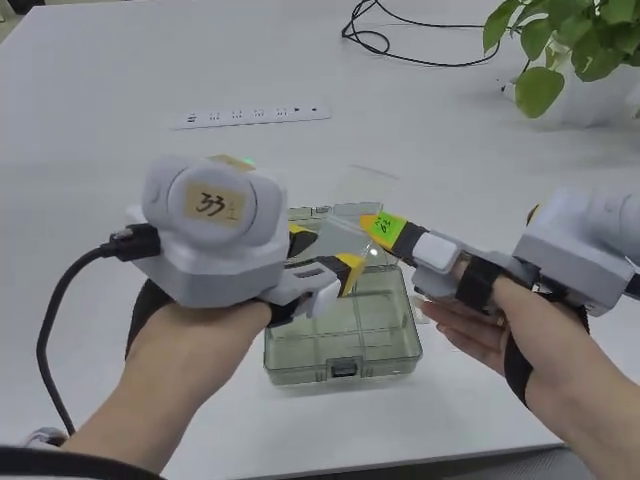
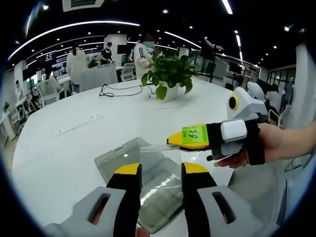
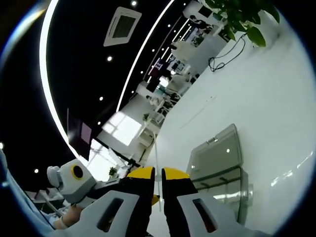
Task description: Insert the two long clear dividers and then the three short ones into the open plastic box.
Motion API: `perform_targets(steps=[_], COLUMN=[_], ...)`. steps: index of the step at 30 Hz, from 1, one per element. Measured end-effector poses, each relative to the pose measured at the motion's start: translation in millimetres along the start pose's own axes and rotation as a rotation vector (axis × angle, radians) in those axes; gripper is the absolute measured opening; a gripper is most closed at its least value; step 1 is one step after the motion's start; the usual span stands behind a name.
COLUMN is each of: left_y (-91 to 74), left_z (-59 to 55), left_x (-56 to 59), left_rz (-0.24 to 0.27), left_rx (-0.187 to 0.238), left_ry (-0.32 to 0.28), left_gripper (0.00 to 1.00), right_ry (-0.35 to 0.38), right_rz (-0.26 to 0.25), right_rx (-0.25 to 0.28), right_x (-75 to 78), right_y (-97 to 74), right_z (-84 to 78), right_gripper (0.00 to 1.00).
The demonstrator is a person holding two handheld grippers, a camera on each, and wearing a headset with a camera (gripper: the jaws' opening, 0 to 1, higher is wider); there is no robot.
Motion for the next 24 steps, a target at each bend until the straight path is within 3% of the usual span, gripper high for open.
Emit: perform_targets(steps=[17, 20, 24], left_y=[1.3, 1.2, 1.5], left_z=[-1.6, -1.5, -2.8], left_x=[1.5, 1.4, 1.5], left_rz=[-0.009, -0.011, -0.012], left_rx=[0.003, 0.003, -0.005], left_ry=[-0.019, -0.02, -0.011], left_gripper=[0.3, 0.3, 0.3], right_ry=[-0.012, -0.012, -0.024], right_rz=[-0.009, -0.014, -0.015], right_rx=[-0.008, 0.007, -0.003], right_x=[1.6, 2.7, 3.2], right_y=[0.3, 0.4, 0.4], right_z=[0.2, 2.5, 2.4], right_gripper=[0.07, 0.11, 0.05])
Point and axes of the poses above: the centre of the closed fingertips' face, and the gripper's own axes: y roughly forward along the fingers, x roughly to its right, z roughly out of its top, the point moved 1 cm from there along -y, roughly backward along the fingers, and after that the axes turned 7 degrees about -x, right-handed, at the moved point
